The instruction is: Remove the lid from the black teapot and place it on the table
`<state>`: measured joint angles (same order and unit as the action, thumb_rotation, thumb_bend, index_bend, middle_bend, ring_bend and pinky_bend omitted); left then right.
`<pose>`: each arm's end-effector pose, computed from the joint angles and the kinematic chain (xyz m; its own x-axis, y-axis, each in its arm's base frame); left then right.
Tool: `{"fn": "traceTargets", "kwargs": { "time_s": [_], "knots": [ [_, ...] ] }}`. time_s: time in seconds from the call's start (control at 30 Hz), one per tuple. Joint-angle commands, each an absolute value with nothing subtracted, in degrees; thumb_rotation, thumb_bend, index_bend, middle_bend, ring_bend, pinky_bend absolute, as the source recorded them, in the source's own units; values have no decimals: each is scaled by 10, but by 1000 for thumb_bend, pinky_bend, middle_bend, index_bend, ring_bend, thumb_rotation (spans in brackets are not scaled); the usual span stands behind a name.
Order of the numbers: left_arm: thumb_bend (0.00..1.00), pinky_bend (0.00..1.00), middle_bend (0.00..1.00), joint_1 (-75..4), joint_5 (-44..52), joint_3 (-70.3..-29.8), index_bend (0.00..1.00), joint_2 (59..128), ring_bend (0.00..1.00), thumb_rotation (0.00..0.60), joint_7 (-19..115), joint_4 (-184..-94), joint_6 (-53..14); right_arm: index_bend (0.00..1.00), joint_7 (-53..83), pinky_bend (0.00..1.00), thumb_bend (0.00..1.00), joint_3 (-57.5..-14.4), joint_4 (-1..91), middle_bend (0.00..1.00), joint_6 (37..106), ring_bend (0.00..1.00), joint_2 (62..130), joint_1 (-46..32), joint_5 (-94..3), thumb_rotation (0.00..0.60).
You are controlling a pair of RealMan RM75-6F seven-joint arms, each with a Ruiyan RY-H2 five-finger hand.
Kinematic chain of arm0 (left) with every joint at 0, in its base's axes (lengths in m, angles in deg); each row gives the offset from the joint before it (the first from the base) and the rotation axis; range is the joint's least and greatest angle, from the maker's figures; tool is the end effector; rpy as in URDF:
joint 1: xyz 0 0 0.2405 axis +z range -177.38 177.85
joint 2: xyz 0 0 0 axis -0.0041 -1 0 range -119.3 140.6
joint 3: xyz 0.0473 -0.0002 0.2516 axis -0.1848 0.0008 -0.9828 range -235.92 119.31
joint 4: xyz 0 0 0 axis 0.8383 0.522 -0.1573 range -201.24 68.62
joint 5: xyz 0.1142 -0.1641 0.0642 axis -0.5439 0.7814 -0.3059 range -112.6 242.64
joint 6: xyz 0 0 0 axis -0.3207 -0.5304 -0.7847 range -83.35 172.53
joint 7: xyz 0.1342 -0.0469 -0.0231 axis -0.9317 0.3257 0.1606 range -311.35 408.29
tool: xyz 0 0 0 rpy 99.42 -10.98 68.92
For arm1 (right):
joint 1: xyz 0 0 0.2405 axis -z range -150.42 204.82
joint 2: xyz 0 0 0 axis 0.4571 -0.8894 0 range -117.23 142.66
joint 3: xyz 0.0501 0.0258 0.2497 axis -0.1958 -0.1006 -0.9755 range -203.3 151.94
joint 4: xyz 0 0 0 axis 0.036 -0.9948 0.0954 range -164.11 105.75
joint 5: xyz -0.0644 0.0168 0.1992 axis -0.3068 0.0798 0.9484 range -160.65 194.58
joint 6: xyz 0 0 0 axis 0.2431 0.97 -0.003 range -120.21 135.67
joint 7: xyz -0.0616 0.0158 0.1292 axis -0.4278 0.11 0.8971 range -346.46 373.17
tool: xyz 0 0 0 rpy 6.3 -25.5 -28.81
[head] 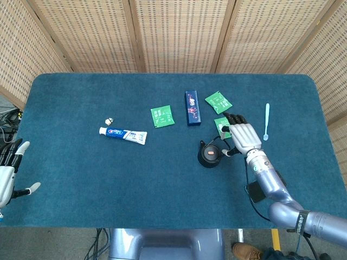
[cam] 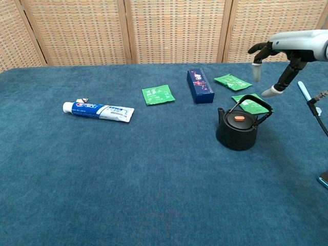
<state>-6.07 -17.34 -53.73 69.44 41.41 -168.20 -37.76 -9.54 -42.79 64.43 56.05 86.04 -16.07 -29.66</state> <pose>-0.2871 0.1919 0.1734 0.4332 0.0210 0.9011 0.9011 0.0097 -0.4334 -0.1600 -0.3783 0.0680 0.3830 -0.3007 0.8734 -0.9217 -0.1883 0.3393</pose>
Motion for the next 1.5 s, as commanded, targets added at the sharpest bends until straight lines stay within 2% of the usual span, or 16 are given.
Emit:
{"fn": "traceTargets", "kwargs": {
  "time_s": [0.03,0.7,1.5],
  "knots": [
    [0,0,0,-63,-171,-537,0,695,0,600,414,-1681,-375,538,-123,0,410,-414,623,0,564,0,889,-182,-270,600],
    [0,0,0,-67,-174,-542,0,694,0,600,413,-1683,-372,538,-168,0,463,-376,582,0,581,0,952,-220,-210,600],
    [0,0,0,-70,-169,-543,0,695,0,600,414,-1681,-372,539,-179,0,477,-360,568,0,584,0,977,-246,-174,600]
  ]
}}
